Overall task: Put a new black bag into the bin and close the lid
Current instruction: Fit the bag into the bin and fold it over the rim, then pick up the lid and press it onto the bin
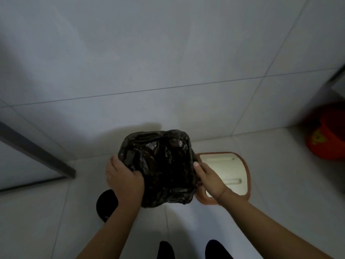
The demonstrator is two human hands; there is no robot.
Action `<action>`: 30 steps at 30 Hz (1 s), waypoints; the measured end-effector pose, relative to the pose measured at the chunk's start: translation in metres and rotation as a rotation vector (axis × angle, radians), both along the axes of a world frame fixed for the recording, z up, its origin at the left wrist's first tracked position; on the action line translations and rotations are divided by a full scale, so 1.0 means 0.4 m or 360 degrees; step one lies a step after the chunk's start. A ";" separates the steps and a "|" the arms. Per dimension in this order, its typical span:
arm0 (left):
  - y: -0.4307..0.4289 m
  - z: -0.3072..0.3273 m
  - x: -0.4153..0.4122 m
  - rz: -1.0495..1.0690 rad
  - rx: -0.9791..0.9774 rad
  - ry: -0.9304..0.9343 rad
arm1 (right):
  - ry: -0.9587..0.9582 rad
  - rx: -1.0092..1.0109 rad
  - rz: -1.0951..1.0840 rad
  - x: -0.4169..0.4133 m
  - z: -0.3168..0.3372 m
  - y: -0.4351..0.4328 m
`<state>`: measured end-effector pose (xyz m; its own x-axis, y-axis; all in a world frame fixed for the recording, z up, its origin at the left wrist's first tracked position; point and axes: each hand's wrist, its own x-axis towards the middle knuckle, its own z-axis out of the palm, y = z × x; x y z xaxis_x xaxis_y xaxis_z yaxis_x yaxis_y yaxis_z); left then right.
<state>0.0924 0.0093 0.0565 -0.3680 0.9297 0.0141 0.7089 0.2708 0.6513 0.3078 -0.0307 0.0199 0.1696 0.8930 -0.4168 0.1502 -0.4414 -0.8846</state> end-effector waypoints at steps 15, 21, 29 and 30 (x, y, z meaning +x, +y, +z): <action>0.004 -0.145 0.532 -0.0313 -0.1129 -0.1061 | -0.0752 -0.0249 -0.0364 0.385 -0.102 -0.007; 0.004 -0.254 0.593 0.0029 -0.1372 -0.1120 | -0.0209 -0.0449 -0.0570 0.447 -0.239 -0.010; -0.039 -0.227 0.635 -0.0234 -0.1250 -0.1183 | -0.0132 -0.0390 -0.0777 0.509 -0.232 -0.047; -0.041 -0.206 0.644 -0.0322 -0.1224 -0.1160 | -0.0141 -0.0356 -0.0811 0.523 -0.208 -0.052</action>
<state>0.3499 -0.0072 -0.0257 0.1102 0.6402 -0.7603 0.2969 0.7088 0.6399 0.5168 -0.0516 -0.0634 0.5995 0.5806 -0.5510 -0.0614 -0.6530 -0.7549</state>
